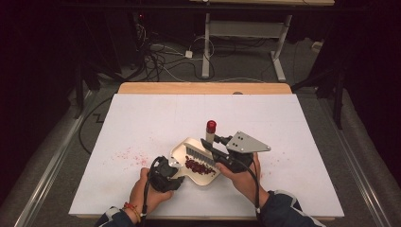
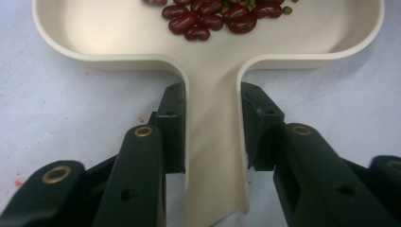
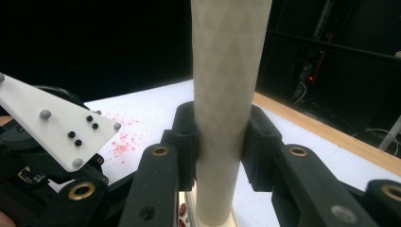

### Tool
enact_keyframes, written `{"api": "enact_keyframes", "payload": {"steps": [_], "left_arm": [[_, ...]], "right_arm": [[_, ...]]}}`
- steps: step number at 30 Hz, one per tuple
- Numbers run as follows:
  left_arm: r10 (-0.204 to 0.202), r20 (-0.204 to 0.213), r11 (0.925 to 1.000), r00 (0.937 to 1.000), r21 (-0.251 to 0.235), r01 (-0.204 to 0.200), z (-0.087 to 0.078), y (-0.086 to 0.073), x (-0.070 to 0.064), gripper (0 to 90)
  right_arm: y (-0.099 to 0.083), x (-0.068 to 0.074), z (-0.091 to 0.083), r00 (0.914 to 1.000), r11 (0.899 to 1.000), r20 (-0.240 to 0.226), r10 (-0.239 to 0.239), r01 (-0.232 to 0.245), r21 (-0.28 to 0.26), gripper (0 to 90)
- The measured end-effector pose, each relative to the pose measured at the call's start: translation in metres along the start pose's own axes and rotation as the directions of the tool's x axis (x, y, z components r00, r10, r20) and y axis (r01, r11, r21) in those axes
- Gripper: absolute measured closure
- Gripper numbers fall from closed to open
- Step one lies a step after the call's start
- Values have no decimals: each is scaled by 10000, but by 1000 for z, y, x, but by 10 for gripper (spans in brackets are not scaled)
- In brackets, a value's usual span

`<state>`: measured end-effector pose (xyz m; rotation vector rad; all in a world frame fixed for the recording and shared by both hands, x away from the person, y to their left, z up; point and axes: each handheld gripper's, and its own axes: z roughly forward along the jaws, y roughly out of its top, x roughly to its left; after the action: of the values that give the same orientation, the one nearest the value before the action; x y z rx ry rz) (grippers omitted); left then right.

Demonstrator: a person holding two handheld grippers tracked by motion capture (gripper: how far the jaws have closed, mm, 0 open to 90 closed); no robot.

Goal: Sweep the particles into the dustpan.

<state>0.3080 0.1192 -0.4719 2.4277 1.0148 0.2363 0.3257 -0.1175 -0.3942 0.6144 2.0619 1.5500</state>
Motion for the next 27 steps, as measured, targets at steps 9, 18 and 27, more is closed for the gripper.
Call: {"api": "enact_keyframes", "payload": {"steps": [9,18,27], "left_arm": [[86,71,9999,9999,-81,-86,-1,-4,2,637],[87,17,9998,10000,-181,-86,-1,-6,1,636],[-6,34,9997,10000,-263,7,-1,-7,2,636]], "right_arm": [[1,-24,-12,9990,9999,428,-134,138,-82,701],[-14,-48,-7,9915,9982,1260,-334,268,535,701],[-16,-35,-1,9992,9974,301,-253,232,681,701]]}}
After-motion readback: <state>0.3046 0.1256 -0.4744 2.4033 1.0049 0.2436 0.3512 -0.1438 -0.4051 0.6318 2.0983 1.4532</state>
